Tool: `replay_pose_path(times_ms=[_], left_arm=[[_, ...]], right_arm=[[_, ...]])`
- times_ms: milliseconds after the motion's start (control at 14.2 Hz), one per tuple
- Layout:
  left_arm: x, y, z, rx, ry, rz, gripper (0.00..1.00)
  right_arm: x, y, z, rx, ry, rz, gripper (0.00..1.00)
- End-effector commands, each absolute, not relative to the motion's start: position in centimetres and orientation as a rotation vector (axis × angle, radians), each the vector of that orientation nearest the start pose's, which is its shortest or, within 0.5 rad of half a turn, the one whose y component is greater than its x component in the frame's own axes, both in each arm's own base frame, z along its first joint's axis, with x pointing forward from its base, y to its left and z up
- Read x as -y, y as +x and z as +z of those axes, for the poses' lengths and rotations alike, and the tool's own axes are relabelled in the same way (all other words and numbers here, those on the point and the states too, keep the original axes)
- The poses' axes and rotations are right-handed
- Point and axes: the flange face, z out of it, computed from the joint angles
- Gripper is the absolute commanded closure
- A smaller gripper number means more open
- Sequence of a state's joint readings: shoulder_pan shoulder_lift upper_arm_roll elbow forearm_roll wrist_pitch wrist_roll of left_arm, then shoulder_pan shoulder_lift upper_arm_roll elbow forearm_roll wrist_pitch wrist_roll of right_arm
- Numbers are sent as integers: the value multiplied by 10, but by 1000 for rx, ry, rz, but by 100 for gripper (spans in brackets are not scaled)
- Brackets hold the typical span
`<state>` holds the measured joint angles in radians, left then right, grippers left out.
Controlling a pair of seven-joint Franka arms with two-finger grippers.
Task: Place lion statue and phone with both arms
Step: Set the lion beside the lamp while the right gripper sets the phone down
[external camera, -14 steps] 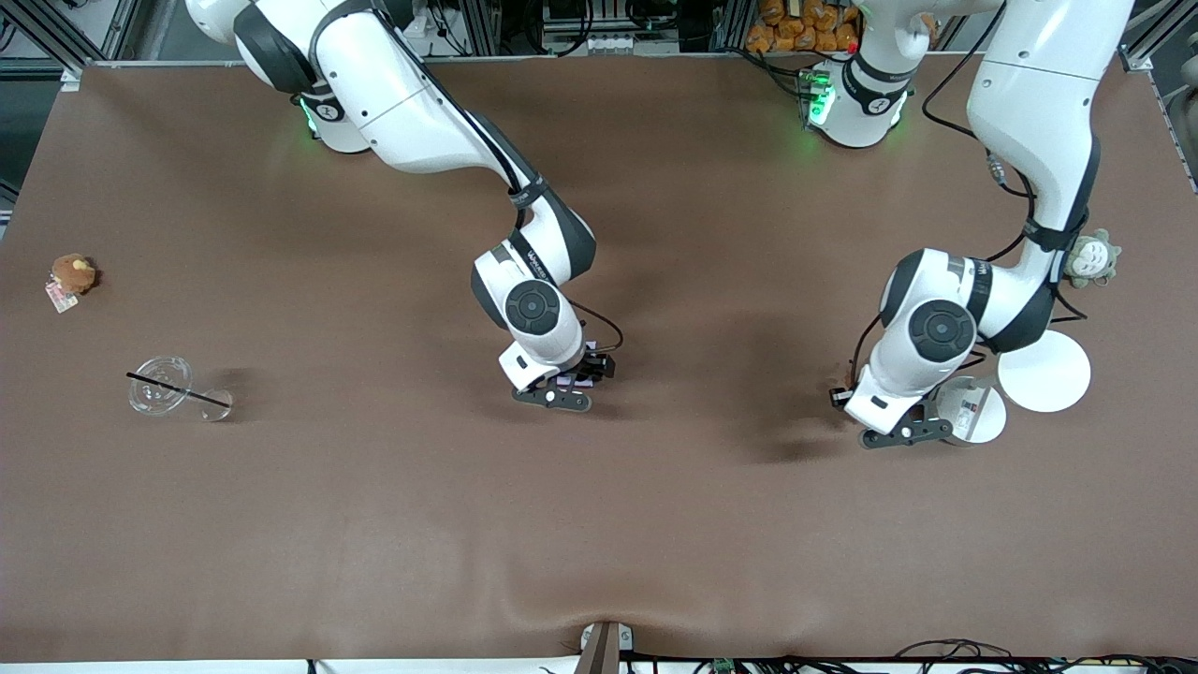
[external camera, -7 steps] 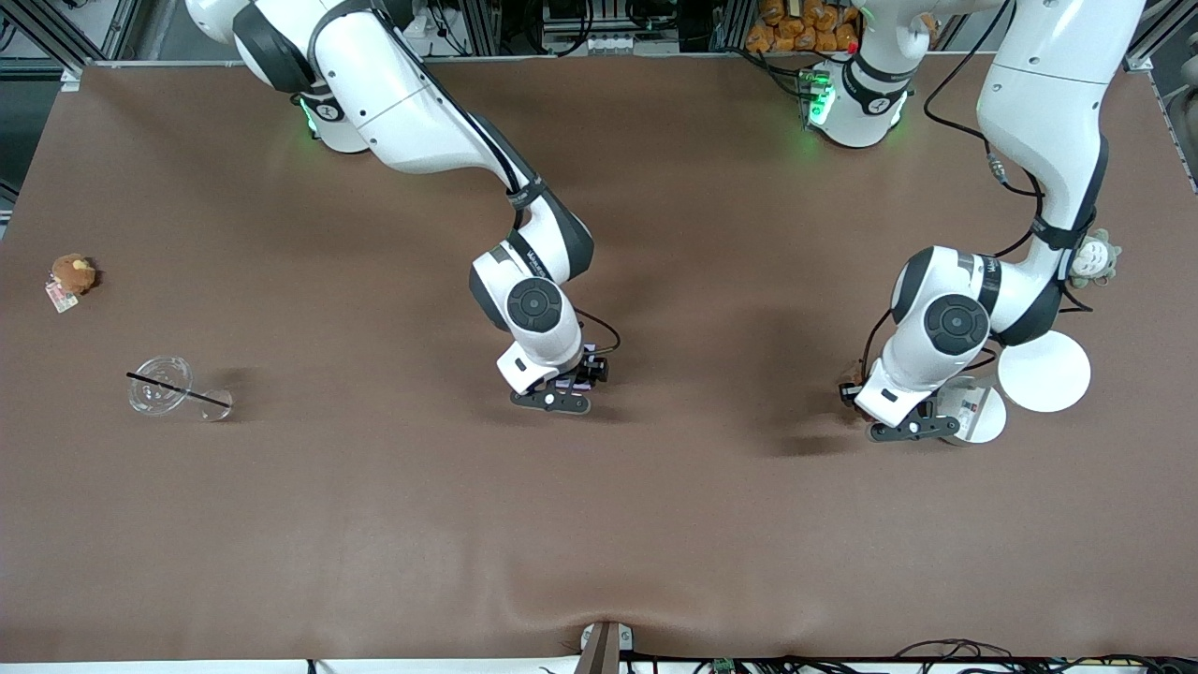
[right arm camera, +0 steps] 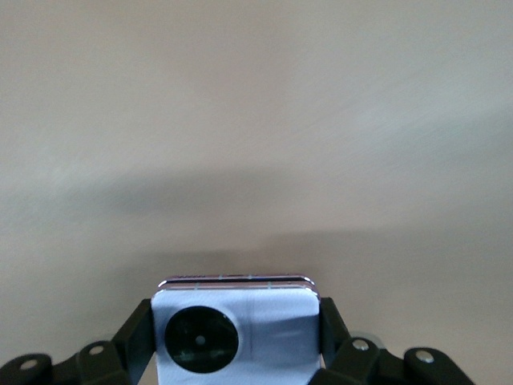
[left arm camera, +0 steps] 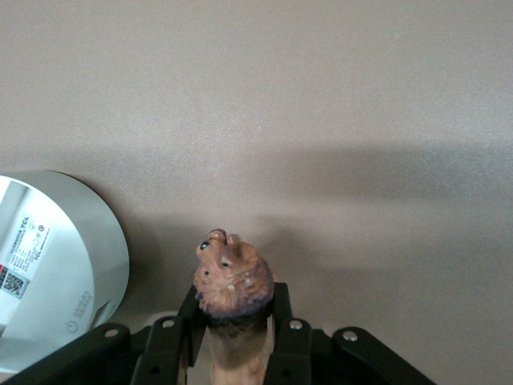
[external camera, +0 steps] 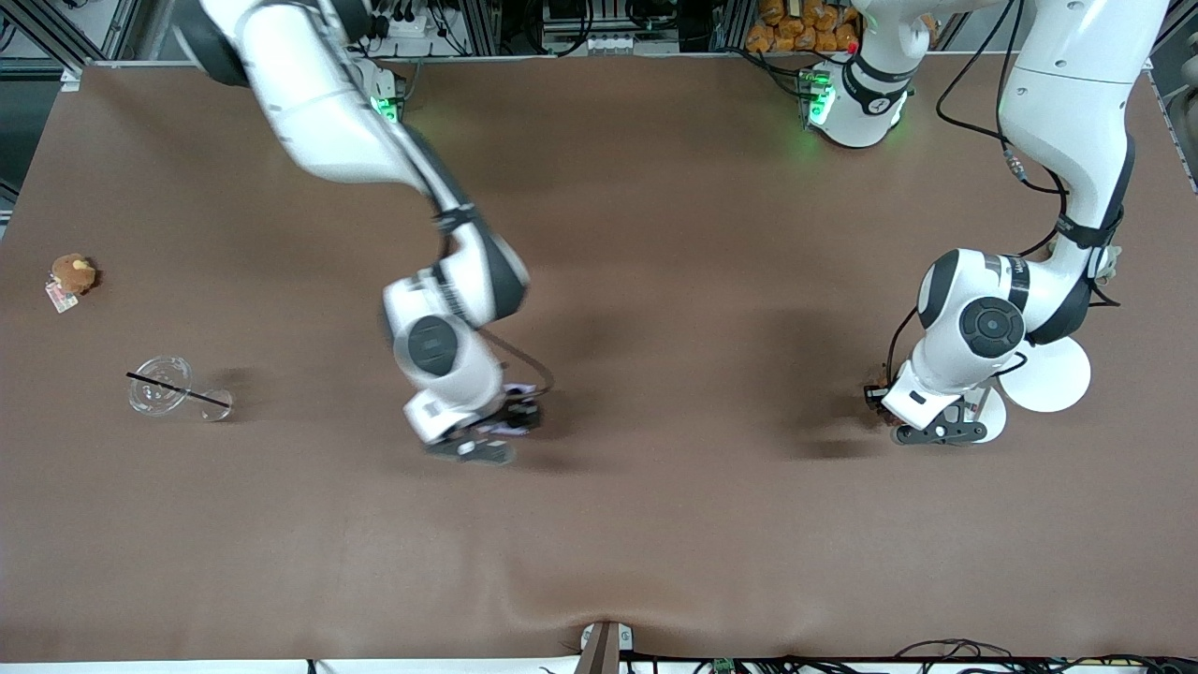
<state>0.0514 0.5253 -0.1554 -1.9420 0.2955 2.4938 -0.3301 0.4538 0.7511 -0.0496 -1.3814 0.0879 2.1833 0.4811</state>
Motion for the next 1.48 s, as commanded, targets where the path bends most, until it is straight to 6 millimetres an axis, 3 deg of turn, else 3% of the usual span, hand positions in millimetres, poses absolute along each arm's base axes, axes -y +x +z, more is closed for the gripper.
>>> replay_pose_path(times_ms=[0,212,353,495,565,707,777,989,1201,1413], left_arm=[[52,617,224,-27,-3039,-123,100],[52,618,221,-25,-3040,-123,100],[51,619,221,-22,-3046,-142,100],[51,619,219,-22,-3047,-140,98],[51,619,220,-22,-3047,-142,78],[51,620,222,-20,-3047,-149,14],[51,621,226,-12,-3046,-156,0],[58,624,252,-1,-3046,-197,0],[71,621,277,20,-3055,-157,0],[83,614,320,24,-3043,-109,0]], right_arm=[[-241,683,311,-22,-3095,10,100],[-170,685,336,-1,-3109,88,100],[-139,662,345,27,-3115,78,100],[-80,649,321,44,-3146,23,100],[-49,652,309,39,-3149,-20,100],[-16,660,283,12,-3157,-71,100],[-10,662,268,-3,-3161,-71,100],[28,670,217,-84,-3170,-112,100],[41,671,210,-95,-3181,-111,100],[51,665,203,-88,-3181,-69,100]])
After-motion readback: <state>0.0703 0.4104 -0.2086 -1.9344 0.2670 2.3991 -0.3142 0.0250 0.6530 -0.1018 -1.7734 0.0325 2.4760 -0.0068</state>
